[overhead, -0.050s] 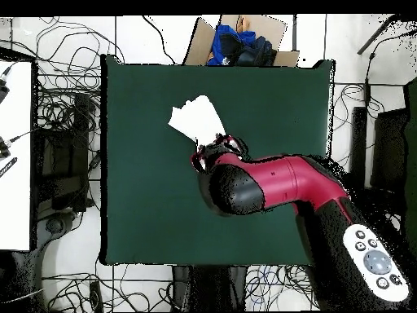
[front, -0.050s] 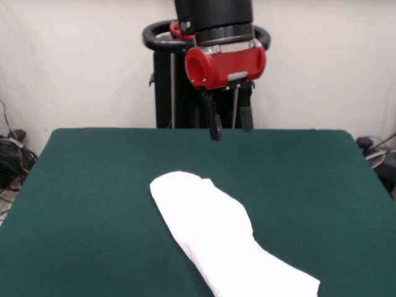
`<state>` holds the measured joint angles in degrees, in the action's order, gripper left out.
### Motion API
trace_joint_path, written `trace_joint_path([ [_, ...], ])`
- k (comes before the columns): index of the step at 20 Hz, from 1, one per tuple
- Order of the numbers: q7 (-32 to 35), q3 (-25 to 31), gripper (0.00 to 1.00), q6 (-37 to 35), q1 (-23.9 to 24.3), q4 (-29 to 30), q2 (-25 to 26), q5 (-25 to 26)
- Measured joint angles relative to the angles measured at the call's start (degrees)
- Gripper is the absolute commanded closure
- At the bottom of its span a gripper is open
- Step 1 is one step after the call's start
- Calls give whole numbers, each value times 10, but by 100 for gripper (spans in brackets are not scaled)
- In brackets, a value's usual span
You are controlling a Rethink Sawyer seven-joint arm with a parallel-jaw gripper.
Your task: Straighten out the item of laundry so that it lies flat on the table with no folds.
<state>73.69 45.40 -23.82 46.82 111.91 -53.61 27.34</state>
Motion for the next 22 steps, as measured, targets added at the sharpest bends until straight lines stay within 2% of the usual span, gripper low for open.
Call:
trace_joint_path([
  [10, 0, 0, 0, 0, 6, 3, -24, -24],
  [22, 0, 0, 0, 0, 7, 5, -27, -26],
])
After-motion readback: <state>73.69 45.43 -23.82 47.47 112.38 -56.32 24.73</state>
